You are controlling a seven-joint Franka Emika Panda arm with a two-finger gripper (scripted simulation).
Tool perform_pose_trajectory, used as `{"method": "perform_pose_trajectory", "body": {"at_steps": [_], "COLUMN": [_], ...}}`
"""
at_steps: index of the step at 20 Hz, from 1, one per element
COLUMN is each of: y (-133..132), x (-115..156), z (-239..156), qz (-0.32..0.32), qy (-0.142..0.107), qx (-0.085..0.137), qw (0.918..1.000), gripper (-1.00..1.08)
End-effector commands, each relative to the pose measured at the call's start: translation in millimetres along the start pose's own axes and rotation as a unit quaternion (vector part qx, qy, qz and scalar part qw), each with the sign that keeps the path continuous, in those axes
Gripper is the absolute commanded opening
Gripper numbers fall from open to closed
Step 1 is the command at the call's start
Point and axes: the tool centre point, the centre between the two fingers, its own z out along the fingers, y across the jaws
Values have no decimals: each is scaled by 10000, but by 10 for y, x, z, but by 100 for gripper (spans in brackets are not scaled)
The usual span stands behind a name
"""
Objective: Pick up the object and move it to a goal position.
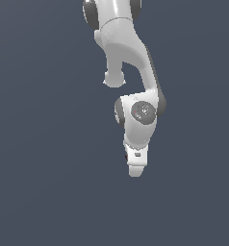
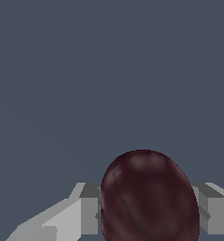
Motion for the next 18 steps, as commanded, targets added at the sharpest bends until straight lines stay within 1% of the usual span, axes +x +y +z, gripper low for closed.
{"method": "perform_pose_trajectory", "body": {"at_steps": [1, 9, 18], "y": [-71, -374, -746], "x": [27, 137, 286], "z": [-202, -986, -1986], "qz": [-1, -5, -11], "qy": [-2, -13, -10], "qx": [-11, -11, -11], "qw": [10000, 10000, 10000], "gripper": [-100, -100, -100]}}
